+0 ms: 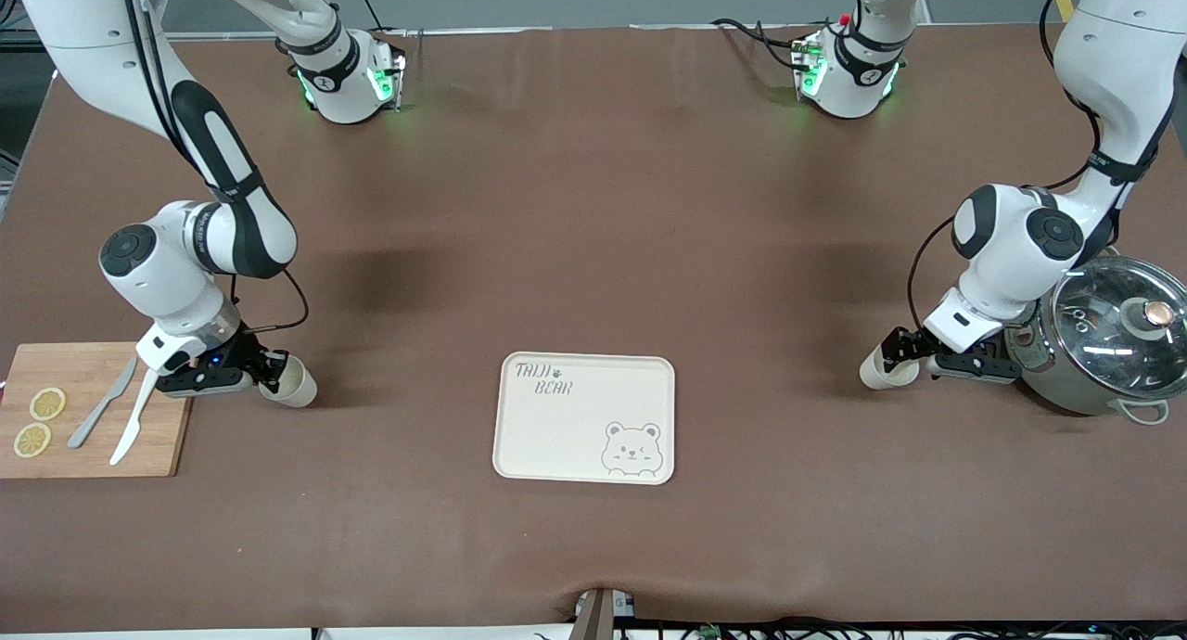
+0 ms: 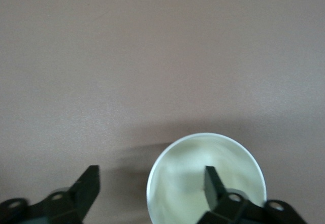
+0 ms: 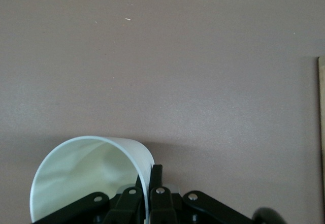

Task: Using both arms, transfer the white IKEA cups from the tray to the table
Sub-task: 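Set the cup down beside the pot and open the left gripper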

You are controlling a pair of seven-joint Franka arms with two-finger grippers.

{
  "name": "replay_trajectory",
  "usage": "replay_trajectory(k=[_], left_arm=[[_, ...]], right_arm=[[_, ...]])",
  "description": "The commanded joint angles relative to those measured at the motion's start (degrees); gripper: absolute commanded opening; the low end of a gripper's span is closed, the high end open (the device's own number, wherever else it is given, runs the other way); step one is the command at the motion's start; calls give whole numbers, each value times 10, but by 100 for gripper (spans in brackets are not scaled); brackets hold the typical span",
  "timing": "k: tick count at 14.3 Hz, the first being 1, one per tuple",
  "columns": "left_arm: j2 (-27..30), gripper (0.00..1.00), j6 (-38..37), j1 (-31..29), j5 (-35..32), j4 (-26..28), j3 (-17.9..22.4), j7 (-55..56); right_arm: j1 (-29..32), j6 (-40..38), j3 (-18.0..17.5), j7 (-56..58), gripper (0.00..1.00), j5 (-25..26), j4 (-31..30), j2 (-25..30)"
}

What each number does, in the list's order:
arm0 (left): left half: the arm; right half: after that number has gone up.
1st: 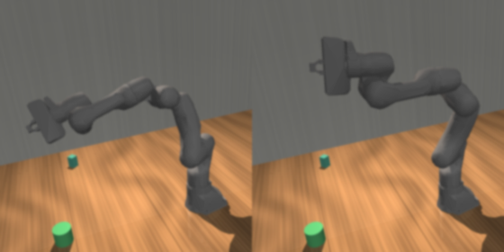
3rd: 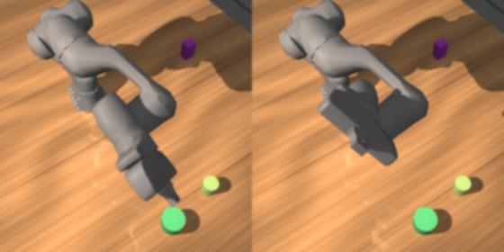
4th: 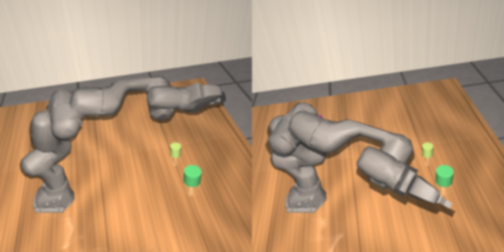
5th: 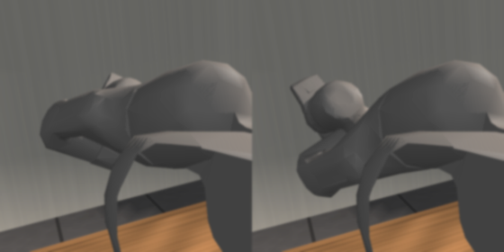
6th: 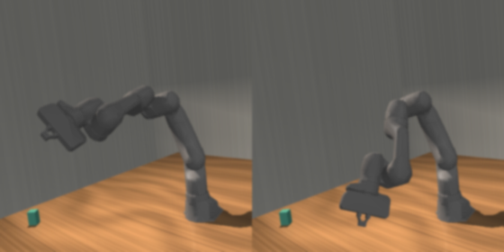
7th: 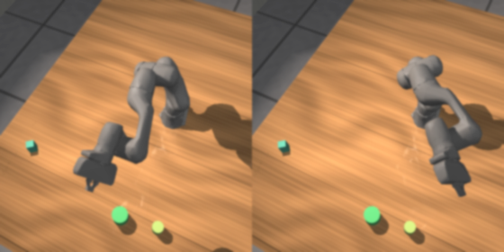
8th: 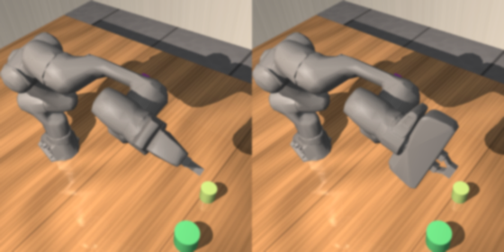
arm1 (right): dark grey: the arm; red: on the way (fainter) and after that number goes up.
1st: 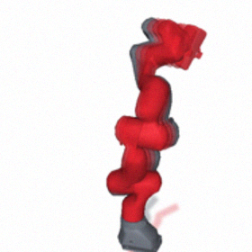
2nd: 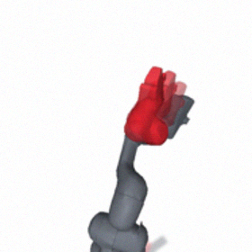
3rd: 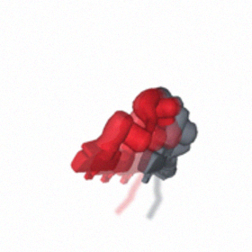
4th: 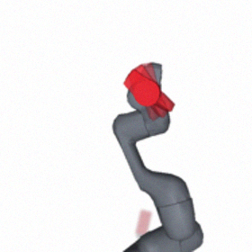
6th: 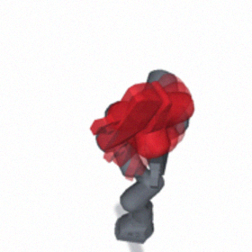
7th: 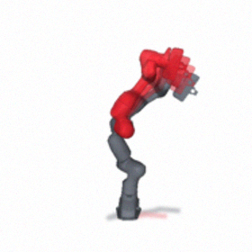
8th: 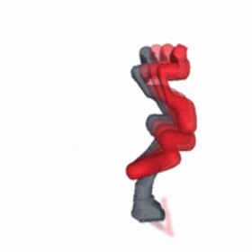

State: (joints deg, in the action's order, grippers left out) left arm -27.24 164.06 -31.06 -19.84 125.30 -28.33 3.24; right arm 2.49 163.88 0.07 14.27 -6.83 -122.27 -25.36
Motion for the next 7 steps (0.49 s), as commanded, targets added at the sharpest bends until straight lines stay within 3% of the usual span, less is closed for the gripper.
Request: replay_trajectory(k=[1,4,7], left_arm=[[-5,100,7,7,-19,-8,7,15],[0,100,-1,6,-19,-18,7,16],[18,100,-106,7,-19,-64,1,20]], right_arm=[[2,14,-7,17,0,-23,-7,-1],[4,29,-12,17,0,-23,-8,-8],[4,36,-12,17,0,-22,-7,-12]])
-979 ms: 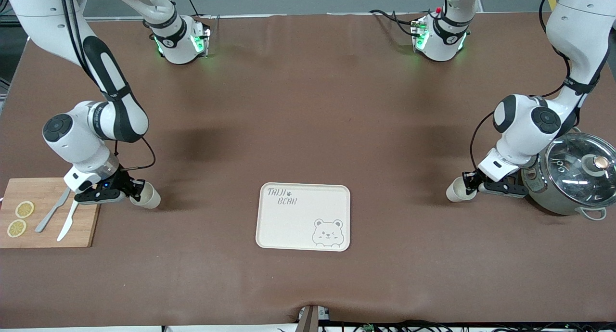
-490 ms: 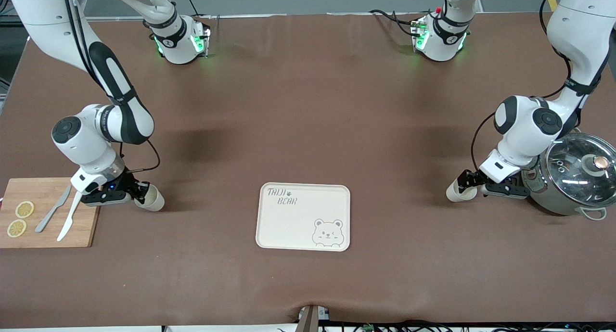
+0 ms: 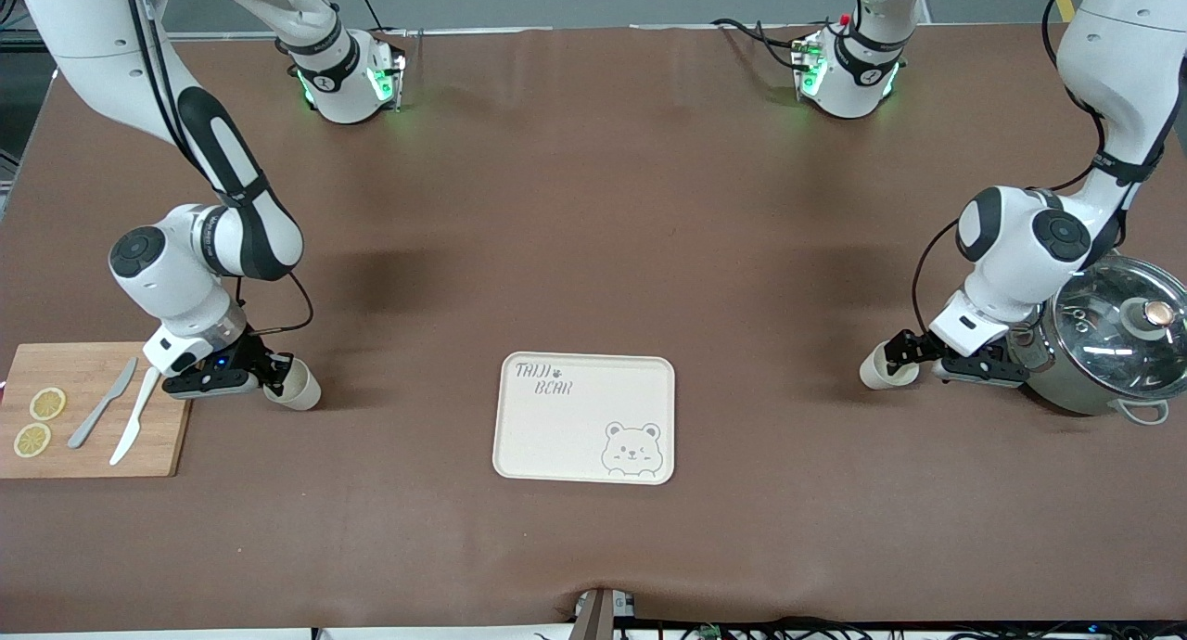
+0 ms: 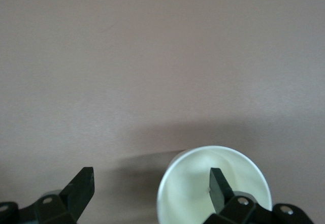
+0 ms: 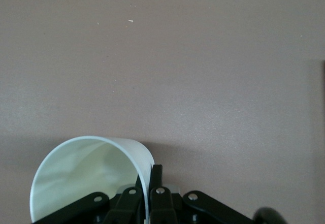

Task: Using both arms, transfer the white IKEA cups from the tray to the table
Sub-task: 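Set the cup down beside the pot and open the left gripper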

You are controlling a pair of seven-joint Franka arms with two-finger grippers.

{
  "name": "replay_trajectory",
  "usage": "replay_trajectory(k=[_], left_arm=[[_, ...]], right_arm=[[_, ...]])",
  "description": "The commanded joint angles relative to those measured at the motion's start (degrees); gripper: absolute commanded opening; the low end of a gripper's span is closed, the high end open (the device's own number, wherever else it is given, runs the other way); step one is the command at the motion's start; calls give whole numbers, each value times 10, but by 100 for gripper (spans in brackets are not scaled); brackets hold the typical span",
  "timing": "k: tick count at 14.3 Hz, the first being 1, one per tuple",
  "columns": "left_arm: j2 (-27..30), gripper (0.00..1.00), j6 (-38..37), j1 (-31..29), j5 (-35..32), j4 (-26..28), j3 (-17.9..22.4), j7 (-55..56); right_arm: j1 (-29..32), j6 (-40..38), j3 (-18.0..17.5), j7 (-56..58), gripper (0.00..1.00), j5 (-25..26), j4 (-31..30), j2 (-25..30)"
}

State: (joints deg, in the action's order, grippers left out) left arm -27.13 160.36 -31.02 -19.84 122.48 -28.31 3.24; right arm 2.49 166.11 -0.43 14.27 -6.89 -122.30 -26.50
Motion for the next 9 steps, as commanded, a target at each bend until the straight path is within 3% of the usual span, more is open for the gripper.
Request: replay_trajectory(k=[1,3,6,8,9], left_arm=[[23,100,-100,6,-19,-50,-6,27],[34,100,-132,5,-17,-64,-18,39],[51,100,-186,6,-10,-89,-31,44],[62,100,-229,7,-2,-111,-42,45],[68,100,-251,10,11,-123,-43,44]], right_arm=[[4,14,-7,17,0,-23,-7,0],[4,14,-7,17,7,-22,-7,-1],[4,14,-7,17,48,-23,-7,-1],[4,14,-7,17,64,-23,-7,-1],[4,14,-7,17,84,-22,-6,-1]])
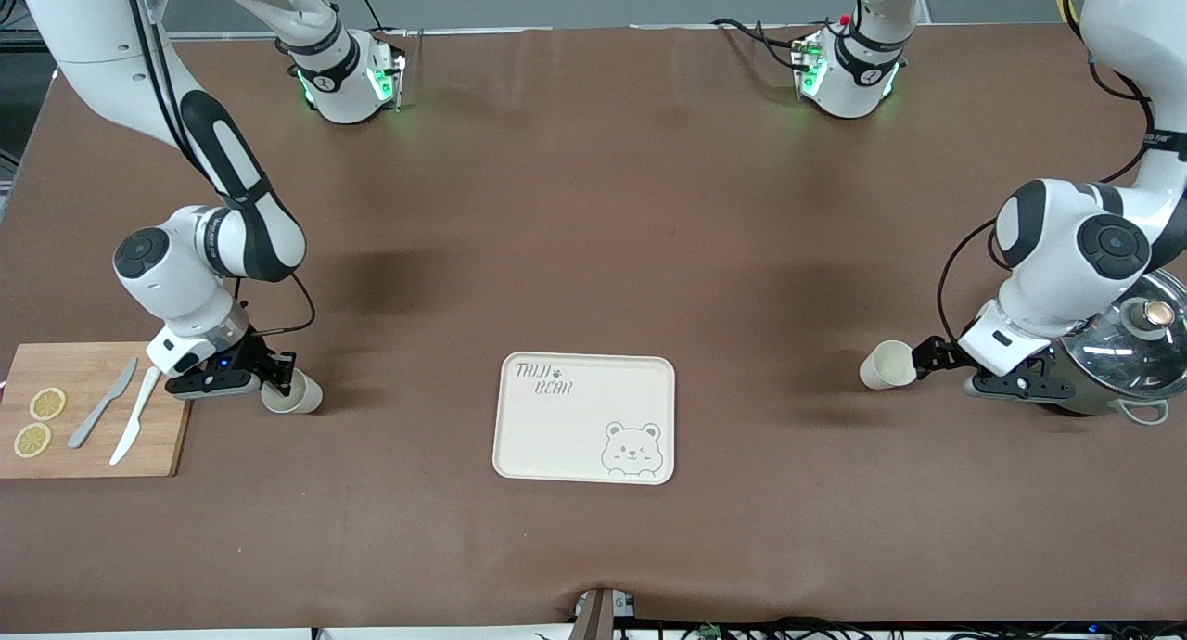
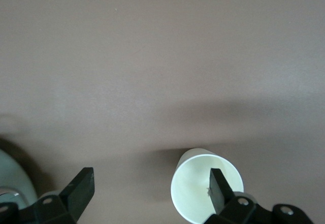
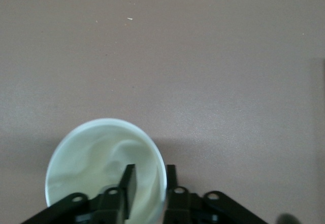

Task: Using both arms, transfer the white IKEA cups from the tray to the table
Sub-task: 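Set the cup down beside the pot and open the left gripper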

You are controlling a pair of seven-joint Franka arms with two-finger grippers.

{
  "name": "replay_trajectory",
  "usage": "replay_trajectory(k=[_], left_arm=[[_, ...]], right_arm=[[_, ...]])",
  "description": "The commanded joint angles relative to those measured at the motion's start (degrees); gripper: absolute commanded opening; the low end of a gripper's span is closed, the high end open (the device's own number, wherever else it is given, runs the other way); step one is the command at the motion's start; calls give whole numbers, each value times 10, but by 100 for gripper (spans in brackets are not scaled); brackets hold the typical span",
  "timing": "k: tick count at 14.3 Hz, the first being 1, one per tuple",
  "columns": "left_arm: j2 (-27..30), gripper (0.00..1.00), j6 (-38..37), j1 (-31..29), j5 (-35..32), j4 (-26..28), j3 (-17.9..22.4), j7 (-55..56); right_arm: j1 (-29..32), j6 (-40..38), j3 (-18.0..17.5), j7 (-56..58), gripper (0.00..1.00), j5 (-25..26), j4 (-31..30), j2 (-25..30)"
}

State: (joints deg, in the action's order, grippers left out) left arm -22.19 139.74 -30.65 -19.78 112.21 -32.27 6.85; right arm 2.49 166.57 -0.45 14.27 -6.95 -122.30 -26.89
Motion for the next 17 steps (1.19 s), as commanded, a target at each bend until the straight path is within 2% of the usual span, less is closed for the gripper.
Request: replay_trajectory(k=[1,2,6,10,14,15,17], left_arm=[[27,100,-66,17,21,-30,-3,8],[33,100,-88,26,32,-45,-3,8],[46,100,-197,53,69,-116,-1,7],[51,100,-318,71,76,-201,2,3],[52,100,-380,67,76,-255,4,-5],[53,100,-395,67,77,-265,4,-9],[58,100,-422,69,77,-285,4,-14]], right_arm=[[4,10,-7,17,97,-21,-6,3],[4,9,-7,17,100,-21,-6,3],[4,9,-7,17,100,-21,-5,3],[5,7,-7,18,100,-21,-2,3],[9,-5,-6,26,100,-21,5,8],[9,-18,-6,26,100,-21,11,10],[15,-98,-5,26,100,-21,40,29]])
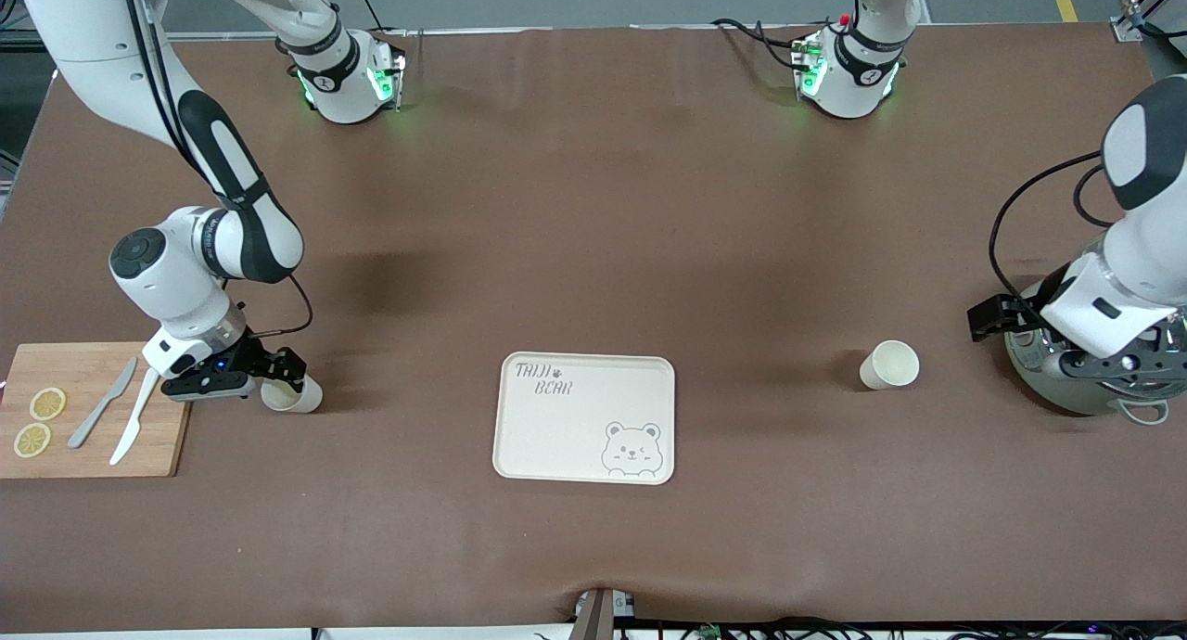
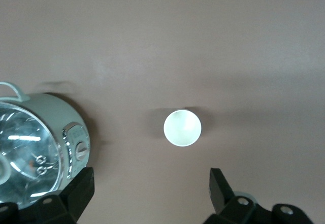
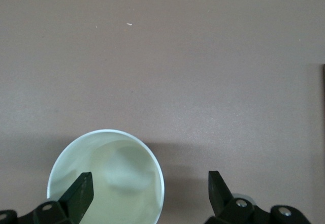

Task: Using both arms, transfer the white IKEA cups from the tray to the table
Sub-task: 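Set the cup beside the board with the right gripper while left rises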

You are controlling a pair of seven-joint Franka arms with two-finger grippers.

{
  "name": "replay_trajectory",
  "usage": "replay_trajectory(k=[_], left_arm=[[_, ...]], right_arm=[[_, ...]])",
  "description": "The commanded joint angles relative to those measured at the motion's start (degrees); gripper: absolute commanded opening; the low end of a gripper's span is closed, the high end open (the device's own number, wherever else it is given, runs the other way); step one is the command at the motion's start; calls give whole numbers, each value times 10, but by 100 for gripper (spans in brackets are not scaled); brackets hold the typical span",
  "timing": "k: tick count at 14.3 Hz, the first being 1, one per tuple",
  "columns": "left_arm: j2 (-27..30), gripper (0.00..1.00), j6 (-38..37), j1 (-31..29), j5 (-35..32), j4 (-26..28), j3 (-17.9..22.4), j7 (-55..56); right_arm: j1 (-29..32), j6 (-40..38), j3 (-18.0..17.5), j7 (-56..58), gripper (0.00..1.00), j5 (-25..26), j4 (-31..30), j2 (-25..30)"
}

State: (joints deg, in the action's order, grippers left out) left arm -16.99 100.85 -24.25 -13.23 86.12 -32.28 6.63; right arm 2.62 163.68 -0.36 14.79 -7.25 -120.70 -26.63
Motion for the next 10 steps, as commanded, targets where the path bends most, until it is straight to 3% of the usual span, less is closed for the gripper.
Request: replay_trajectory(k=[1,4,8,10], left_arm=[[8,100,-35,7,11,-27,4,-11],[16,100,-65,35,18,-49,26,-13],[59,100,-79,157,86,-52,191,-53],[71,100,-90,182,106,-53,230,-71]], right_arm=[[24,-127,-6,22,100,-18,47,37],[43,-282,-4,42,100,-17,127,48],[50,-402,-3,38,100,-15,188,78],[50,-493,-2,33,100,-11,240,89]])
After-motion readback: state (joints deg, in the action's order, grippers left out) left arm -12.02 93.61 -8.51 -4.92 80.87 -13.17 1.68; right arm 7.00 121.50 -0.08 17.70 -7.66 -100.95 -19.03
